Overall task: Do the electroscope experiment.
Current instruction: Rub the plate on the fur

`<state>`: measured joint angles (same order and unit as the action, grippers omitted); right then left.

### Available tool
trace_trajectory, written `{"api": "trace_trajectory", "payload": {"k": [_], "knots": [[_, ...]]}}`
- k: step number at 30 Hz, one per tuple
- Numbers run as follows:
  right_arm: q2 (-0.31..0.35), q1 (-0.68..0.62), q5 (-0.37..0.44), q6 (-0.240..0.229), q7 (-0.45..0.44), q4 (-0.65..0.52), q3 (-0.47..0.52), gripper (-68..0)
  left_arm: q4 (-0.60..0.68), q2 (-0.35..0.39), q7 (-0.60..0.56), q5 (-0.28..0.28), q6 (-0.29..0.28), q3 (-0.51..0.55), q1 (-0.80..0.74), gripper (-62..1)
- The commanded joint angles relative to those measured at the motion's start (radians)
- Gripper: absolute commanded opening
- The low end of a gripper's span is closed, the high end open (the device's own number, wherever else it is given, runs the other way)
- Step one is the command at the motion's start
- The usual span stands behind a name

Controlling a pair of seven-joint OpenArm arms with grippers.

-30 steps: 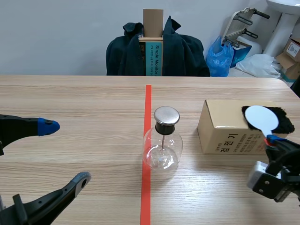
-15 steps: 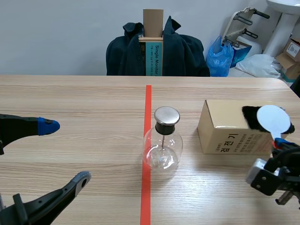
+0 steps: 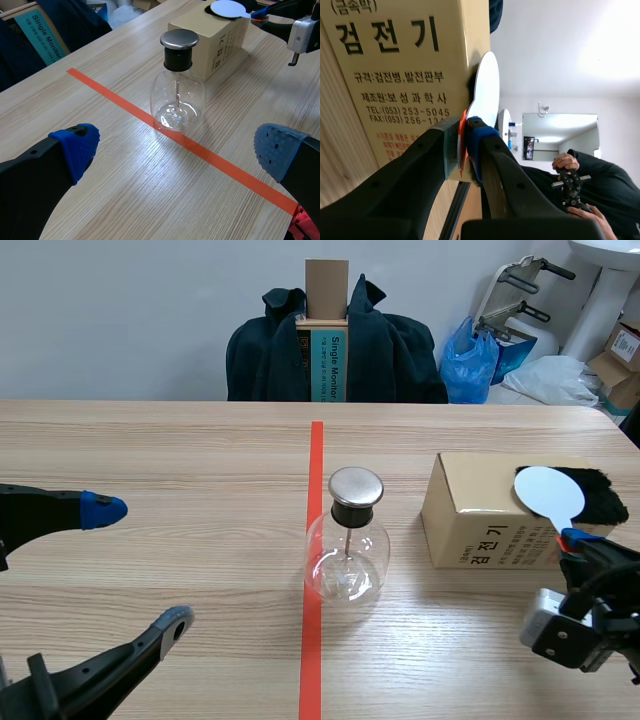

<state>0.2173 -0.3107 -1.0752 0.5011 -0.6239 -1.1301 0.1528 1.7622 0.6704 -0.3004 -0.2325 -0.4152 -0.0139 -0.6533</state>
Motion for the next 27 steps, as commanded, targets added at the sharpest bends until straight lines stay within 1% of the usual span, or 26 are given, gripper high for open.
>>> {"api": "trace_trajectory", "payload": {"k": [1, 2, 3, 4, 5, 8, 10, 14, 20, 22, 27], "knots": [[0.006, 0.006, 0.007, 0.003, 0.111, -0.008, 0.006, -66.7, 0.007, -0.005, -0.014, -0.010, 0.002, -0.008, 0.003, 1.4], [0.007, 0.005, 0.007, 0.003, 0.166, -0.008, 0.007, -66.7, 0.007, -0.005, -0.014, -0.010, 0.002, -0.008, 0.003, 1.4], [0.007, 0.003, 0.007, 0.002, 0.196, -0.008, 0.007, -66.7, 0.007, -0.005, -0.014, -0.010, 0.002, -0.008, 0.003, 1.4], [0.007, 0.003, 0.006, 0.002, 0.196, -0.008, 0.007, -66.7, 0.007, -0.005, -0.014, -0.010, 0.002, -0.008, 0.003, 1.4], [0.007, 0.003, 0.005, -0.001, 0.173, -0.008, 0.006, -66.7, 0.007, -0.005, -0.014, -0.010, 0.002, -0.008, 0.003, 1.4], [0.005, 0.003, 0.005, -0.001, 0.076, -0.008, 0.003, -66.7, 0.007, -0.005, -0.014, -0.010, 0.002, -0.008, 0.003, 1.4], [0.004, 0.003, 0.005, -0.001, 0.055, -0.008, 0.003, -66.7, 0.007, -0.005, -0.014, -0.010, 0.002, -0.008, 0.003, 1.4], [0.005, 0.003, 0.008, -0.001, 0.061, -0.008, 0.004, -66.7, 0.007, -0.005, -0.014, -0.010, 0.002, -0.008, 0.003, 1.4], [0.011, 0.003, 0.032, 0.000, 0.119, -0.008, 0.011, -66.7, 0.007, -0.005, -0.014, -0.010, 0.002, -0.008, 0.003, 1.4], [0.011, 0.003, 0.032, 0.001, 0.132, -0.008, 0.026, -66.7, 0.007, -0.005, -0.014, -0.010, 0.002, -0.008, 0.003, 1.4], [0.013, 0.003, 0.031, 0.008, 0.132, -0.021, 0.091, -66.7, 0.007, -0.005, -0.014, -0.010, 0.002, -0.008, 0.003, 1.4]]}}
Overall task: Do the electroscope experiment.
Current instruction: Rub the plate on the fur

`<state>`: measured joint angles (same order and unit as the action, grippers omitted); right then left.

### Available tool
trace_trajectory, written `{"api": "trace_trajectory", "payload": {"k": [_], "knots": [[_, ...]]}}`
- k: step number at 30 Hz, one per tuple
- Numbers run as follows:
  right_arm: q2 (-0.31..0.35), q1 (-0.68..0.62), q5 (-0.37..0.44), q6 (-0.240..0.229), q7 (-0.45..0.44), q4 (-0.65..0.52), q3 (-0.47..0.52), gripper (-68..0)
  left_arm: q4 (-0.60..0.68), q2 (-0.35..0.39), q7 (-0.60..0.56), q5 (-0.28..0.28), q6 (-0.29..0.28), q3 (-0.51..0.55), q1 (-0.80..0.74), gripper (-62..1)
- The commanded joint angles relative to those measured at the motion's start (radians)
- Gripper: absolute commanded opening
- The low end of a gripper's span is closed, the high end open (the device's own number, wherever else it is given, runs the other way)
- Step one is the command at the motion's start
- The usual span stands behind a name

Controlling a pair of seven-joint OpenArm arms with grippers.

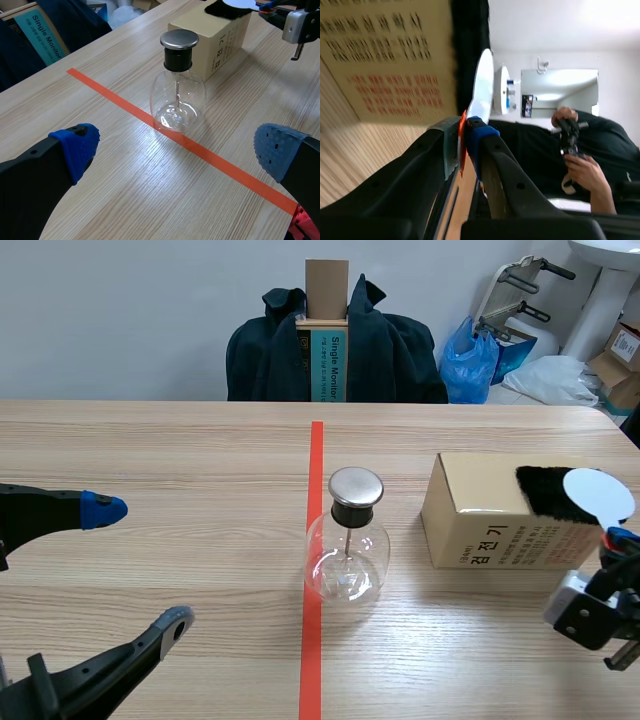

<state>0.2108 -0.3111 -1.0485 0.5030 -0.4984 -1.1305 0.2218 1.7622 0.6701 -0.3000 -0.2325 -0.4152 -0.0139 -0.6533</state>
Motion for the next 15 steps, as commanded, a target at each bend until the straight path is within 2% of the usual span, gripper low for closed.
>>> {"api": "trace_trajectory", "payload": {"k": [1, 8, 12, 15], "knots": [[0.019, 0.003, 0.005, 0.006, 0.006, -0.031, 0.038, -66.7, 0.007, -0.005, -0.014, -0.010, 0.002, -0.008, 0.003, 1.4], [0.019, 0.003, 0.033, 0.008, 0.007, -0.150, 0.120, -66.7, 0.006, -0.005, 0.009, -0.010, 0.002, -0.008, 0.003, 1.4], [0.019, 0.003, 0.116, 0.059, 0.006, -0.246, 0.152, -66.7, -0.004, -0.005, 0.061, -0.010, 0.002, -0.008, 0.021, 1.4], [0.019, 0.003, 0.148, 0.066, 0.006, -0.325, 0.180, -66.7, -0.042, -0.004, 0.082, -0.011, 0.001, -0.014, 0.060, 1.4]]}}
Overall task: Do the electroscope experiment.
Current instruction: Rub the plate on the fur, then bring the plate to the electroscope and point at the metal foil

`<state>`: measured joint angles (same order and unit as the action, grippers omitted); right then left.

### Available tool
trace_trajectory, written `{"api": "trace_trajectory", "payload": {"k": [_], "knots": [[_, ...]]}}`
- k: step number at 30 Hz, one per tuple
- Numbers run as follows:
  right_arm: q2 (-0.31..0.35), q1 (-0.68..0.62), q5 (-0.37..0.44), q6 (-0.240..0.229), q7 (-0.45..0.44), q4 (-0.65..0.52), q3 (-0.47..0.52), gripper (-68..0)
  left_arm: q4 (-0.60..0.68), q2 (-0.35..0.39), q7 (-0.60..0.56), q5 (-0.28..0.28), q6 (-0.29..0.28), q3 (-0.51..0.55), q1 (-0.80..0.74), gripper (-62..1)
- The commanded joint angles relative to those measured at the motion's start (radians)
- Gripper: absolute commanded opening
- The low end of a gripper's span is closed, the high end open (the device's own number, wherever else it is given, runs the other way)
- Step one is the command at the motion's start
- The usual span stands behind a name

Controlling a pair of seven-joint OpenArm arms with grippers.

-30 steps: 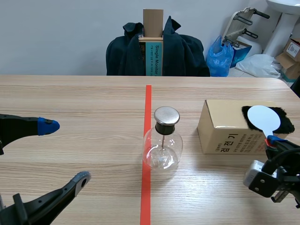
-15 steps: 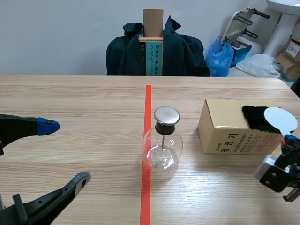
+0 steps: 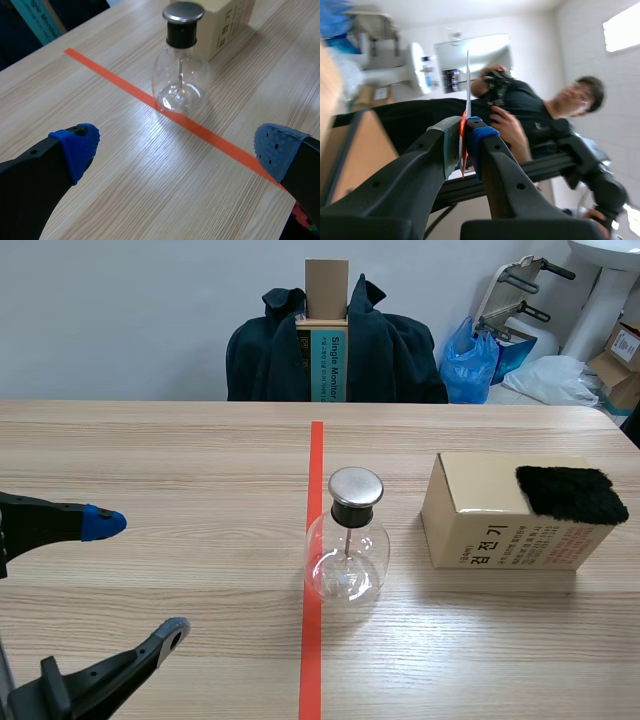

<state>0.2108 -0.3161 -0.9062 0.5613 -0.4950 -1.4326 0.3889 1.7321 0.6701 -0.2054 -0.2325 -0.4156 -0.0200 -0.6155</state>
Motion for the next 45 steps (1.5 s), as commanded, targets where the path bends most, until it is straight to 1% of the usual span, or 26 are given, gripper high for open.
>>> {"api": "trace_trajectory", "payload": {"k": [1, 3, 4, 5, 8, 9, 10, 11, 13, 16, 20, 23, 25, 28, 30, 32, 34, 41, 45], "knots": [[0.019, 0.008, 0.013, 0.008, 0.003, -0.048, 0.022, -66.7, -0.031, -0.004, -0.013, -0.011, 0.001, -0.016, 0.041, 1.4], [0.019, 0.008, 0.025, 0.008, 0.003, -0.096, 0.038, -66.7, -0.080, -0.002, -0.013, -0.011, 0.000, -0.043, 0.089, 1.4], [0.019, 0.008, 0.029, 0.008, 0.003, -0.117, 0.045, -66.7, -0.110, -0.001, -0.013, -0.011, -0.002, -0.062, 0.115, 0.2], [0.019, 0.008, 0.035, 0.008, 0.003, -0.137, 0.052, -66.7, -0.141, -0.001, -0.013, -0.011, -0.003, -0.083, 0.143, -7.9], [0.019, 0.009, 0.047, 0.008, 0.003, -0.188, 0.065, -66.7, -0.245, -0.002, -0.019, -0.011, -0.024, -0.164, 0.236, -37.5], [0.019, 0.009, 0.047, 0.008, 0.003, -0.202, 0.069, -66.7, -0.277, -0.002, -0.035, -0.011, -0.034, -0.197, 0.268, -46.4], [0.019, 0.009, 0.047, 0.008, 0.003, -0.216, 0.073, -66.7, -0.307, -0.002, -0.053, -0.011, -0.043, -0.232, 0.299, -53.8], [0.019, 0.009, 0.047, 0.008, 0.003, -0.229, 0.076, -66.7, -0.334, -0.003, -0.076, -0.011, -0.044, -0.270, 0.330, -59.1], [0.019, 0.009, 0.048, 0.008, 0.003, -0.254, 0.080, -66.7, -0.381, -0.011, -0.111, -0.011, -0.043, -0.344, 0.395, -58.7], [0.018, 0.009, 0.048, 0.008, 0.003, -0.284, 0.080, -66.7, -0.440, -0.037, -0.126, -0.011, -0.038, -0.438, 0.490, -58.7], [0.018, 0.008, 0.048, 0.008, 0.003, -0.314, 0.079, -66.7, -0.505, -0.092, -0.132, -0.010, 0.012, -0.529, 0.589, -58.7], [0.018, 0.008, 0.048, 0.008, 0.002, -0.324, 0.079, -66.7, -0.558, -0.134, -0.132, -0.010, 0.062, -0.579, 0.645, -58.7], [0.018, 0.008, 0.047, 0.007, 0.002, -0.325, 0.079, -66.7, -0.599, -0.159, -0.132, -0.010, 0.085, -0.603, 0.673, -58.7], [0.018, 0.009, 0.047, 0.006, 0.000, -0.325, 0.070, -66.7, -0.659, -0.193, -0.132, -0.010, 0.116, -0.632, 0.709, -58.7], [0.019, 0.009, 0.047, 0.004, -0.001, -0.325, 0.053, -66.7, -0.692, -0.210, -0.136, -0.010, 0.118, -0.644, 0.727, -58.7], [0.019, 0.009, 0.047, 0.002, 0.004, -0.325, 0.019, -66.7, -0.717, -0.225, -0.136, -0.010, 0.119, -0.649, 0.738, -58.7], [0.019, 0.009, 0.041, 0.002, 0.027, -0.325, -0.028, -66.7, -0.732, -0.234, -0.136, -0.010, 0.119, -0.649, 0.744, -58.7], [0.019, 0.009, -0.065, 0.003, 0.139, -0.325, -0.243, -66.6, -0.750, -0.238, -0.143, -0.010, 0.130, -0.649, 0.747, -58.7], [0.019, 0.008, -0.116, 0.003, 0.165, -0.318, -0.361, -66.7, -0.750, -0.238, -0.143, -0.010, 0.137, -0.649, 0.747, -58.7]]}}
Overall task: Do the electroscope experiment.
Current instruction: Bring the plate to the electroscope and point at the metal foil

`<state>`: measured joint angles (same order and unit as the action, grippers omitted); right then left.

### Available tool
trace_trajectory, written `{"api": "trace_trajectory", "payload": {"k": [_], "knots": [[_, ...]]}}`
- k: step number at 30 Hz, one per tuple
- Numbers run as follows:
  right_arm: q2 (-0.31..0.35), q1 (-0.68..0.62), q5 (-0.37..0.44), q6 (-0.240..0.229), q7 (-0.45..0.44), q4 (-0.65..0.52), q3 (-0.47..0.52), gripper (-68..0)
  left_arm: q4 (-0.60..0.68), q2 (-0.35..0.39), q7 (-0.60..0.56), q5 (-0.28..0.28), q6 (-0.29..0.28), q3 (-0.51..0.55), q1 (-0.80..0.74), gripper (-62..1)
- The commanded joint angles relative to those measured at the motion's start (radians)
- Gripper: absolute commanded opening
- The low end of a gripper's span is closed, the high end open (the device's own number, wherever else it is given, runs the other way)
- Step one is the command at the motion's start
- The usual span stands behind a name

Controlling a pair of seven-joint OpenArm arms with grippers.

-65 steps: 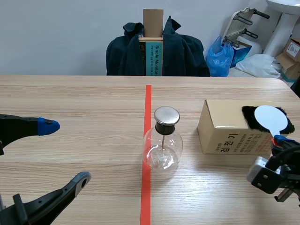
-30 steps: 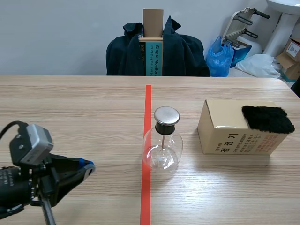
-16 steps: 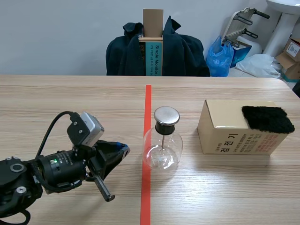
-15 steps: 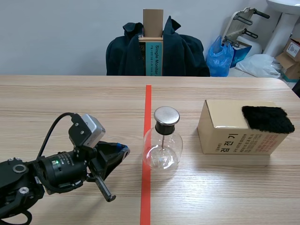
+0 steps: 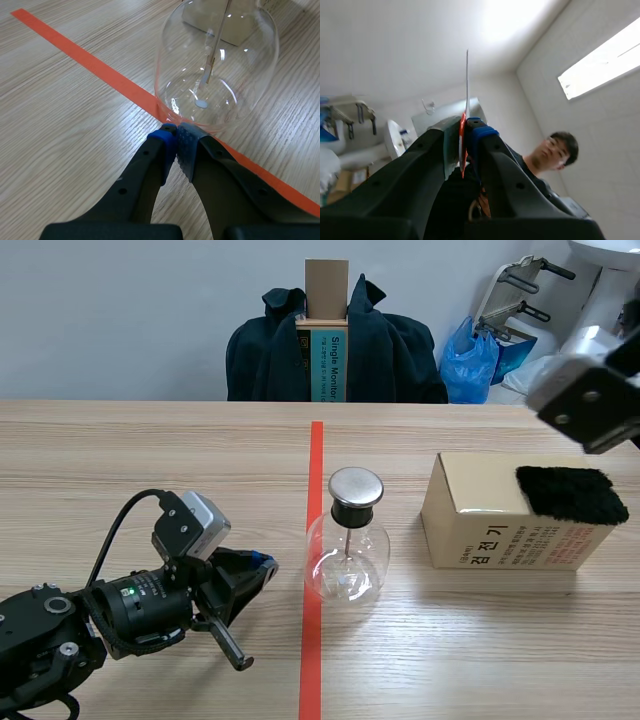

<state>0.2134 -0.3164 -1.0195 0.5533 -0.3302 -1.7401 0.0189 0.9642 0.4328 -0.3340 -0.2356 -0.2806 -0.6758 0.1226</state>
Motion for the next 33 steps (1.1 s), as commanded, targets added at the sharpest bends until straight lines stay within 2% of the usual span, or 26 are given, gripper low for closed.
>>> {"api": "trace_trajectory", "payload": {"k": [1, 6, 12, 21, 33], "knots": [[0.018, 0.009, -0.014, 0.011, 0.000, -0.005, -0.018, -66.7, 0.018, 0.000, -0.014, -0.007, 0.002, 0.006, 0.008, -58.7], [0.051, 0.009, -0.055, 0.015, 0.004, 0.053, -0.137, -66.7, 0.018, 0.000, -0.014, -0.007, 0.002, 0.006, 0.008, -58.7], [0.066, 0.009, -0.078, 0.015, -0.013, 0.142, -0.205, -66.7, 0.018, 0.000, -0.014, -0.007, 0.002, 0.006, 0.008, -58.7], [0.066, 0.009, -0.081, 0.035, -0.077, 0.269, -0.222, -66.7, 0.018, 0.000, -0.014, -0.007, 0.002, 0.006, 0.008, -58.7], [0.066, 0.009, -0.080, 0.034, -0.079, 0.363, -0.222, -66.7, 0.018, 0.000, -0.014, -0.007, 0.002, 0.006, 0.008, -58.7]]}}
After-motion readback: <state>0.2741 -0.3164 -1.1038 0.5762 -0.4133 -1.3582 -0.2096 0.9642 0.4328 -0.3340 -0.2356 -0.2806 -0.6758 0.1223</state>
